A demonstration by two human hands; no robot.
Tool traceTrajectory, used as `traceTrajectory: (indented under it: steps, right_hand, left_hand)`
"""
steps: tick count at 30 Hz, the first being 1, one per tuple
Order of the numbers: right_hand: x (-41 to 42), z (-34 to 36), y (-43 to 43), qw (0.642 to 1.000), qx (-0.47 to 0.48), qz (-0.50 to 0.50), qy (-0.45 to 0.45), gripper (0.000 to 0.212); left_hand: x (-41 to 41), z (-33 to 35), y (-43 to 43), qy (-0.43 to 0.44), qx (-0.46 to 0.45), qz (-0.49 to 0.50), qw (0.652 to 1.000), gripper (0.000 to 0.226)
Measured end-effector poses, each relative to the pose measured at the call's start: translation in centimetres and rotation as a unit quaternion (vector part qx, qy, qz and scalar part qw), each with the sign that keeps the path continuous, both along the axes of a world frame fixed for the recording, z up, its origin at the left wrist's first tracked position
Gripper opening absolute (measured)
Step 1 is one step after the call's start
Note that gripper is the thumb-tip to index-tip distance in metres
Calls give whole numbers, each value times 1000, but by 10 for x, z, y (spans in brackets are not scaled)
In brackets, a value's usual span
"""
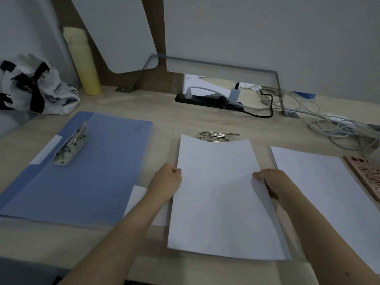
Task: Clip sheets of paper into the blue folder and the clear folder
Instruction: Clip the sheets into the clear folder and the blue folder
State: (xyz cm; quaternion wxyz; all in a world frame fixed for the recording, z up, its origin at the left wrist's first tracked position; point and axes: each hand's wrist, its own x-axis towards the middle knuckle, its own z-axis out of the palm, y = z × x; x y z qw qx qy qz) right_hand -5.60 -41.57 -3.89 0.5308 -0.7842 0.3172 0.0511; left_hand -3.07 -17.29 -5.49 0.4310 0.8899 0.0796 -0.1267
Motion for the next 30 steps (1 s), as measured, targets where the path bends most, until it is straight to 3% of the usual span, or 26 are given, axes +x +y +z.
traceTrajectory:
  steps: [2,4,7,10,15,24,30]
  right_hand:
    - [2,-2,-2,1000,-3,-10,-15,30]
    - [1,-5,1,999,-15,-2,-32,23]
    - [-4,-9,8,996,-33,-7,-88,17]
    - [-8,-12,9,993,-13,-12,-113,23]
    - [-8,-11,7,994,33,-23,-101,20]
    - [10,-6,10,992,-115,-11,-42,23]
    - [6,-9,7,994,-101,-8,-33,27]
  left_hand:
    - [2,1,-2,-17,24,-8,1000,26]
    - [1,1,-4,-33,63,-14,997,13]
    - [-4,-2,-7,-73,89,-15,993,27]
    - [-5,-5,-5,-93,49,4,994,29]
    - [-5,-10,-6,-121,19,33,992,29]
    - [3,-6,-10,-103,71,24,992,26]
    - [5,-8,-5,-75,52,-4,996,23]
